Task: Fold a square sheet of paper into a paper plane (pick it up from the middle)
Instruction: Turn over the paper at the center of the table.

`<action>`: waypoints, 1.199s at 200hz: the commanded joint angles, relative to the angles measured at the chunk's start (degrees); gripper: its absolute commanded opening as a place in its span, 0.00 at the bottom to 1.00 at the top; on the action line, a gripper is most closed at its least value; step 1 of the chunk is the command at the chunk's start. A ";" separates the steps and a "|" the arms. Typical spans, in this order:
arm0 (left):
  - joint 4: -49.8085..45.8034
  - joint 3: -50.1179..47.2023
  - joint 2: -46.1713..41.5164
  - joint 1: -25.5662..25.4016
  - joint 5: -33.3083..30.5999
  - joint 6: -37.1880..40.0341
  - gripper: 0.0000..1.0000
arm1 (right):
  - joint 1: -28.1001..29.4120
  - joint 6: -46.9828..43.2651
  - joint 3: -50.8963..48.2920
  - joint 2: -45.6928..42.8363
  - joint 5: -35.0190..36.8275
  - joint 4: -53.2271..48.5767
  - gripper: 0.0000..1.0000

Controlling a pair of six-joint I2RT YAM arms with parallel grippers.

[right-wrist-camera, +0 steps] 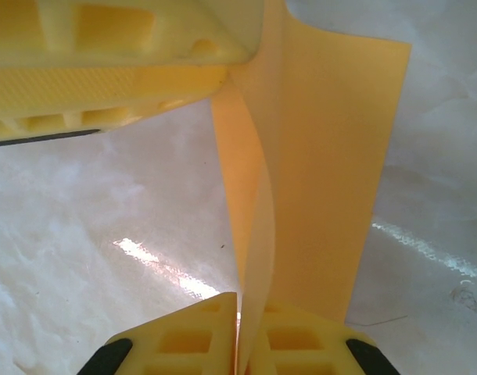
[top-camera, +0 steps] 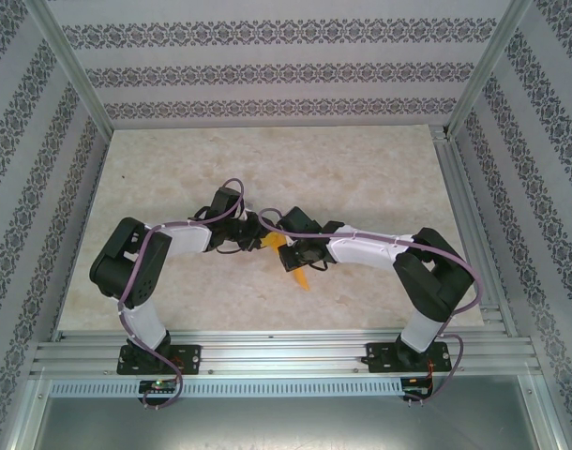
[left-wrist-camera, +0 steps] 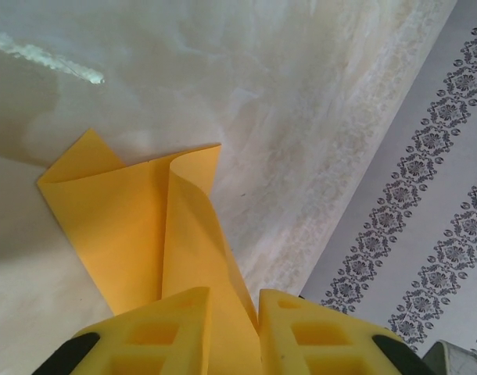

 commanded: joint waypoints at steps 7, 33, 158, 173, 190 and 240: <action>-1.52 1.89 -0.16 -0.75 -0.82 0.15 0.22 | 0.28 -1.66 -0.89 -1.71 1.02 0.64 0.11; -1.89 1.92 -0.13 -0.74 -1.33 -0.21 0.08 | 0.41 -1.64 -0.97 -1.98 1.05 0.48 0.13; -1.72 1.70 0.07 -0.66 -2.47 -2.22 0.00 | 2.48 -5.05 -7.19 -6.50 2.14 1.08 0.19; -1.86 1.64 -0.02 -0.65 -2.71 -2.21 0.00 | 2.43 -4.81 -6.99 -6.03 1.95 0.67 0.15; -2.07 1.77 -0.04 -0.60 -2.67 -2.11 0.00 | 2.30 -4.44 -7.11 -5.60 2.17 0.75 0.08; -3.07 2.73 -0.46 -0.52 -2.79 -1.07 0.03 | 0.83 -1.88 -7.90 -5.94 -2.79 4.41 0.00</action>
